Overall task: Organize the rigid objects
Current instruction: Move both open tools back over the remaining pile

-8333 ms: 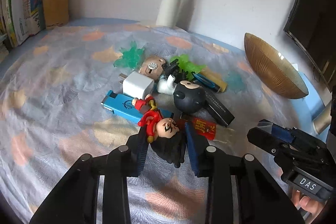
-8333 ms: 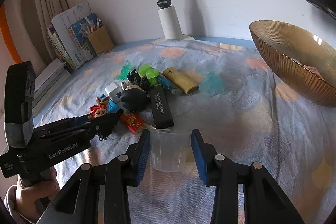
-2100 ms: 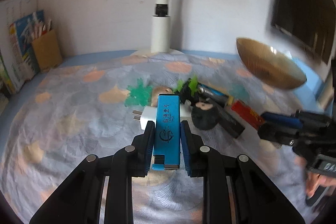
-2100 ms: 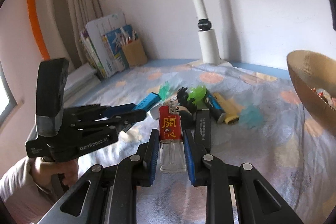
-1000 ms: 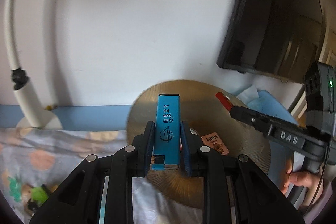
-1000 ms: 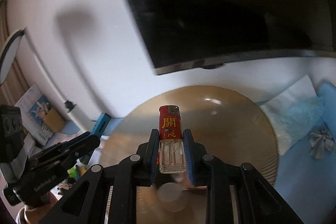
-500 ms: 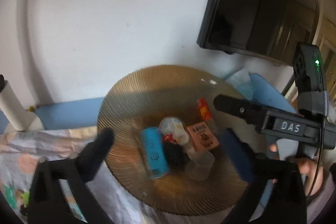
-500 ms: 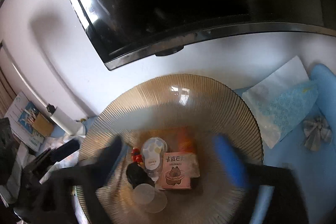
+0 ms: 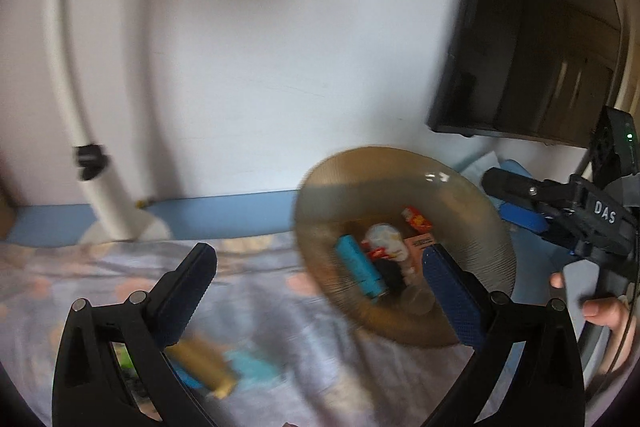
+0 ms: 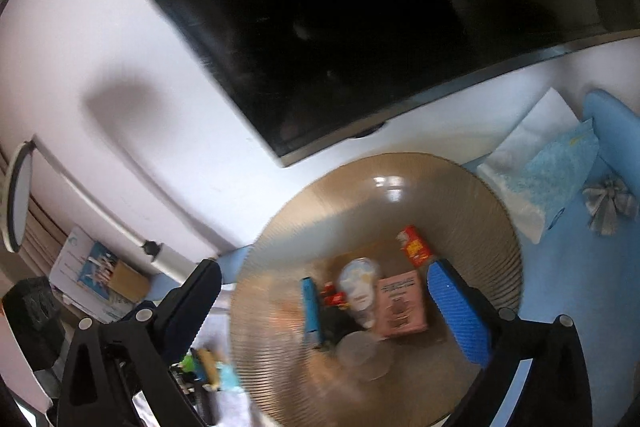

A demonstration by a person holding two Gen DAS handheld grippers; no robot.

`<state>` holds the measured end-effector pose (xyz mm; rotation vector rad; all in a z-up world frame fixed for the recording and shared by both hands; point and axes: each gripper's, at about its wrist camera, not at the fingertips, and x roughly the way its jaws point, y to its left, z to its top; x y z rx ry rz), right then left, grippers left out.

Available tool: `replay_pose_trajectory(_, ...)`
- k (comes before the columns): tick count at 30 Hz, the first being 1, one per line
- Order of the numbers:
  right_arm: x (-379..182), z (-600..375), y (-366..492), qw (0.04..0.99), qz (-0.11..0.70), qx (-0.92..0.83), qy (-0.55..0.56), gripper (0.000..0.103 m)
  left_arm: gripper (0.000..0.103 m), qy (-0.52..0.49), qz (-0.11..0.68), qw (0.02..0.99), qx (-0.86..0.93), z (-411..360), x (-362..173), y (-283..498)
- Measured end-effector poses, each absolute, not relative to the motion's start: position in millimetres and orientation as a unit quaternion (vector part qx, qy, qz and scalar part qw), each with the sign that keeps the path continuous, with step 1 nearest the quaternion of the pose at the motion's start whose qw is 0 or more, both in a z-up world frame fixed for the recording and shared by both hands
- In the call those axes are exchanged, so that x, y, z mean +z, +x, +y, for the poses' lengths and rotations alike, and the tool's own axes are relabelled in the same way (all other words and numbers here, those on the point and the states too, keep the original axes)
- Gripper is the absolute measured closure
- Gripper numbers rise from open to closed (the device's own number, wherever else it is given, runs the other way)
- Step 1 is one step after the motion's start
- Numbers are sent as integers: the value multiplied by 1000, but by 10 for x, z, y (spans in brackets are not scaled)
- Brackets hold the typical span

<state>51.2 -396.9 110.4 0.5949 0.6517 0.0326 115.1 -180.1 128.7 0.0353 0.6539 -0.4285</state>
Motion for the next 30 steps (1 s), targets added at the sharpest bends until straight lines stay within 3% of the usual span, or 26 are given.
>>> replay_pose_trajectory(8, 1310, -3154, 406, 916, 316, 59, 241, 0, 0, -1, 320, 936, -145, -928, 1503, 1009)
replay_pose_trajectory(15, 1234, -2320, 341, 920, 336, 105, 173, 0, 0, -16, 341, 936, -80, -120, 1322, 833)
replay_pose_trajectory(22, 794, -1530, 300, 906, 387, 151, 78, 0, 0, -33, 387, 921, -30, 421, 867, 772)
replay_pose_trajectory(30, 239, -1127, 283, 887, 435, 155, 13, 0, 0, -21, 432, 901, -29, 467, 354, 846)
